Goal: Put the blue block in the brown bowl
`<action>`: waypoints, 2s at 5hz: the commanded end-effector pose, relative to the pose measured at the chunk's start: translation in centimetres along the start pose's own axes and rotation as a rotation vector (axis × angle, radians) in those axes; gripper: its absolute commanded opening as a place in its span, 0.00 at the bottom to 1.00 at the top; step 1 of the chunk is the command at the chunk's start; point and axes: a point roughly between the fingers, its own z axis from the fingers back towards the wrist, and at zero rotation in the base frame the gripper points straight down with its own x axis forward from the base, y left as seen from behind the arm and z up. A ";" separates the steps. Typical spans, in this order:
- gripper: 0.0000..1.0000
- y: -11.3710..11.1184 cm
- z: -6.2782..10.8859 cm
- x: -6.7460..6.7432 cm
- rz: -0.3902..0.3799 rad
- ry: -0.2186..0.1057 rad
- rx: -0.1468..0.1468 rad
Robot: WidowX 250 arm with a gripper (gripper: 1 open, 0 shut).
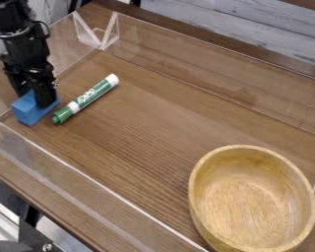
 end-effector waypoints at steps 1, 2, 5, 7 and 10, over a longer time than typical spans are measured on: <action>0.00 -0.1 1.6 0.4 0.000 -0.026 0.026; 0.00 -0.5 2.1 0.4 0.001 -0.024 0.026; 0.00 -1.9 4.2 0.6 0.007 -0.023 0.031; 0.00 -2.9 5.5 0.7 -0.010 -0.021 0.026; 0.00 -5.4 7.3 0.6 -0.045 -0.030 0.003</action>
